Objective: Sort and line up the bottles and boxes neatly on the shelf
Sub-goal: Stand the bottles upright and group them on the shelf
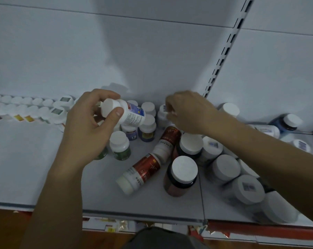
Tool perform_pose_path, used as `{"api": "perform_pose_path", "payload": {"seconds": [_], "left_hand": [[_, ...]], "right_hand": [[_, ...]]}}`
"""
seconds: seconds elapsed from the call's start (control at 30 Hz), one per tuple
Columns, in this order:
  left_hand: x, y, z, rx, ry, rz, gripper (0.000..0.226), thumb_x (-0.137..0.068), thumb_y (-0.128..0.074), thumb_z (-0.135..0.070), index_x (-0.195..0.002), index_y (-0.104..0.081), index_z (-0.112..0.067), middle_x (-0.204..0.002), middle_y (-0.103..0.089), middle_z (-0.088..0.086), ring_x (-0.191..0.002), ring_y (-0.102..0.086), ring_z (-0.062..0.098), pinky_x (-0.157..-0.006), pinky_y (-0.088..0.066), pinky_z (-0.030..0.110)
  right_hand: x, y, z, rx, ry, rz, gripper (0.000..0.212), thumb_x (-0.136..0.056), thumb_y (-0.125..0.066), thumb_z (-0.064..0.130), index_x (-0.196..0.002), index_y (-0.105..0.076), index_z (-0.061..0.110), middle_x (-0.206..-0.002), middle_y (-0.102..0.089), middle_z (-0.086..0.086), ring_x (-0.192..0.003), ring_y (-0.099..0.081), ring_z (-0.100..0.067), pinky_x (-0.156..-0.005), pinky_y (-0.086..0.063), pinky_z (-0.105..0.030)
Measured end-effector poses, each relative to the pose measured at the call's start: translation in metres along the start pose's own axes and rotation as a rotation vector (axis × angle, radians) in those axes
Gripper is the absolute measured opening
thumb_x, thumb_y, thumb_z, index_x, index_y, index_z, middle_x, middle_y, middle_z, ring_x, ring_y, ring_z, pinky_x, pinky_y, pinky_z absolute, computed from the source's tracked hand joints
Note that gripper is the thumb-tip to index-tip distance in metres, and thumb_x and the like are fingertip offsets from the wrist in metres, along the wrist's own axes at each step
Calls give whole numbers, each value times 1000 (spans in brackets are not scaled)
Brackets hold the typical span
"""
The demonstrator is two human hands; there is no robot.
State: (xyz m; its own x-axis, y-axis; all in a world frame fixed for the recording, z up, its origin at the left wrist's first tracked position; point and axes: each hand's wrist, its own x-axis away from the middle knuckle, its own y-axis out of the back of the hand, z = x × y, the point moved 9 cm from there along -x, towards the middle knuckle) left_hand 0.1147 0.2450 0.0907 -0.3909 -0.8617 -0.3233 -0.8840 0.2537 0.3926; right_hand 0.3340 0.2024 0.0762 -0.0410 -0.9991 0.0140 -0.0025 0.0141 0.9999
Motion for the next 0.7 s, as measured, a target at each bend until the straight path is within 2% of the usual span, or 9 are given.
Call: {"api": "perform_pose_path", "payload": {"seconds": [0.07,0.13,0.2,0.3,0.37,0.5,0.6,0.7], "left_hand": [[-3,1,-4,11,-14,-13,21,-95,-68,-23,-113,-65,-34,-120,-66,0,-99,-68,24,-75,-56,41],[-6,-1,-9,18,-25,-11,21,-92,-66,-30,-112,-65,-36,-118,-67,3,-96,-69,26,-71,-52,36],[-7,-5,-12,11,-37,3,21,-93,-66,-28,-114,-65,-35,-118,-67,3,-94,-68,26,-70,-50,35],[-8,-10,-16,-42,-65,19,23,-96,-66,-24,-116,-64,-35,-117,-66,1,-87,-66,25,-68,-48,33],[-10,-12,-19,-61,-76,18,23,-94,-65,-29,-116,-64,-36,-117,-66,0,-87,-67,25,-68,-49,34],[-13,-25,-28,-89,-102,32,24,-94,-67,-28,-117,-63,-35,-120,-62,-8,-94,-67,15,-78,-55,37],[-16,-54,-43,-170,-190,110,29,-91,-72,-22,-117,-63,-30,-116,-61,-11,-94,-62,8,-84,-51,27],[-18,-93,-47,-292,-275,279,32,-90,-73,-22,-120,-64,-24,-115,-61,-9,-99,-57,7,-83,-42,12]], "right_hand": [[13,-25,9,-11,39,254,26,-98,-49,33,-102,-69,17,-99,-67,-8,-90,-65,-30,-79,-56,-43],[21,-43,16,-34,90,456,31,-99,-43,29,-119,-66,27,-118,-67,-3,-104,-63,-28,-88,-54,-44],[25,-48,21,-33,143,567,45,-96,-42,24,-136,-56,41,-135,-59,5,-118,-58,-25,-97,-51,-45],[29,-48,22,31,225,621,48,-93,-42,17,-132,-60,37,-130,-62,5,-115,-60,-26,-97,-52,-46],[36,-49,18,66,245,646,46,-93,-42,15,-130,-63,33,-128,-64,4,-113,-61,-25,-98,-52,-45],[46,-42,3,54,184,673,42,-92,-44,13,-121,-68,33,-113,-69,7,-102,-63,-21,-93,-54,-42],[52,-39,-10,23,118,669,38,-93,-45,11,-113,-70,33,-105,-70,8,-96,-65,-20,-90,-56,-41],[52,-36,-16,-12,89,628,38,-94,-46,12,-114,-71,33,-104,-71,9,-94,-66,-18,-90,-56,-40]]}}
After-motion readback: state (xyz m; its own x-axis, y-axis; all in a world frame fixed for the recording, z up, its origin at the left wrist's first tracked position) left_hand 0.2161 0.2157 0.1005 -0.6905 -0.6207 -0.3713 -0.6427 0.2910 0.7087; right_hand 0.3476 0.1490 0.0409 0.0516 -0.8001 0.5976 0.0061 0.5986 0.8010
